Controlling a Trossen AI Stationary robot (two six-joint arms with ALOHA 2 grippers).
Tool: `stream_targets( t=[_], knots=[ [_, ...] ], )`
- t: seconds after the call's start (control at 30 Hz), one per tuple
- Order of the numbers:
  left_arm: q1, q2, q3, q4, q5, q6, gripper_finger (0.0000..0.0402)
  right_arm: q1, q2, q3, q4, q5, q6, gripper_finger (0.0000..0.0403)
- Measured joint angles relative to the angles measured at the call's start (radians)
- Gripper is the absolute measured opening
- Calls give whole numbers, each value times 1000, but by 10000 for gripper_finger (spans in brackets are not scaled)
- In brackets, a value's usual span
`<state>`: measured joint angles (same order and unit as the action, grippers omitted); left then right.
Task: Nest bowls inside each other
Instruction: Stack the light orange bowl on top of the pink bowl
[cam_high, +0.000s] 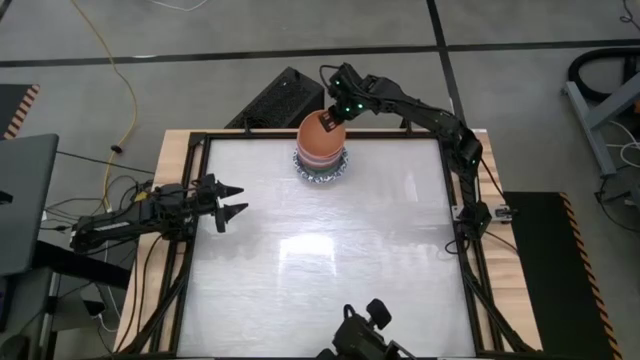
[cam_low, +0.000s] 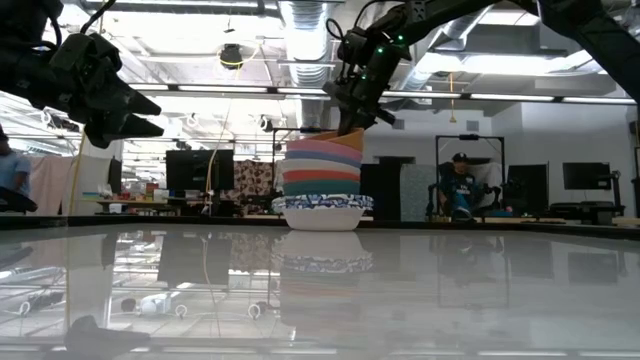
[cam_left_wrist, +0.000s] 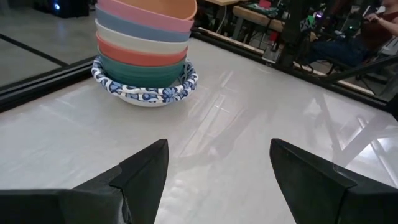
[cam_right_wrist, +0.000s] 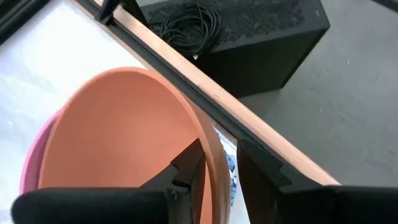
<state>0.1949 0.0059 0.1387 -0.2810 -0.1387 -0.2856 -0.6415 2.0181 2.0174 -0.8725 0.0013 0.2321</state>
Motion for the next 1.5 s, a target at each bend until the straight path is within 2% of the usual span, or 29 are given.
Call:
stream_targets(
  t=[0.27, 0.57, 0.7, 0.83, 1.5],
  knots=[
    [0, 0, 0, -5, 0, -1, 270, -5, -3, 0, 72, -1, -40, 113],
    [0, 0, 0, -22, 0, -30, 270, -12, 9, 0, 70, -6, -34, 110],
    [0, 0, 0, -22, 0, -36, 270, -4, 16, -36, 97, -68, -29, 94],
    [0, 0, 0, -21, 0, -50, 270, -1, 16, -72, 121, -190, -12, 85],
    [0, 0, 0, -16, 0, -63, 270, -5, 16, -91, 157, -240, -32, 83]
  ],
)
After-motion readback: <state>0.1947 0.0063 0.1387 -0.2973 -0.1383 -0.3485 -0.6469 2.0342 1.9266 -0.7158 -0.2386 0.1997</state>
